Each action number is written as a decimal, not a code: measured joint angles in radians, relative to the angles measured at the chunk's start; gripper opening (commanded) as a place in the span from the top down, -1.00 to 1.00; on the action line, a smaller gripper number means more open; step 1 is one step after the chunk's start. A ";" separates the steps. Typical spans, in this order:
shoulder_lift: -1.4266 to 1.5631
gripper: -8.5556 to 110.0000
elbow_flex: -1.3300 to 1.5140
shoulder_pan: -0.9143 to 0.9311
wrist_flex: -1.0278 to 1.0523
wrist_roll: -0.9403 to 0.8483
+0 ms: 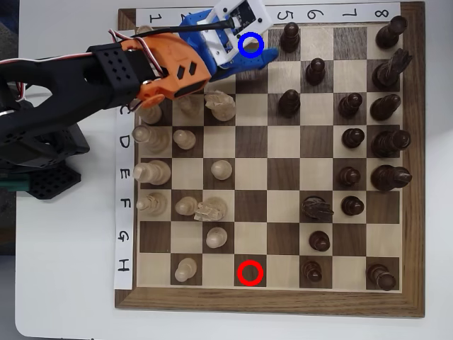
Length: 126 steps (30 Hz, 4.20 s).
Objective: Move the piece to destination
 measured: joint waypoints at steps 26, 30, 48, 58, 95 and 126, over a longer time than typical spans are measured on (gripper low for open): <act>0.259 0.49 -0.121 -0.054 0.434 0.006; 0.327 0.51 -0.198 -0.091 0.601 0.006; 0.402 0.67 -0.946 -0.121 1.638 -0.410; 0.537 0.74 -1.109 0.101 1.770 -0.904; 1.356 0.86 0.015 1.876 1.244 -1.821; 1.647 0.86 0.707 2.008 1.276 -1.620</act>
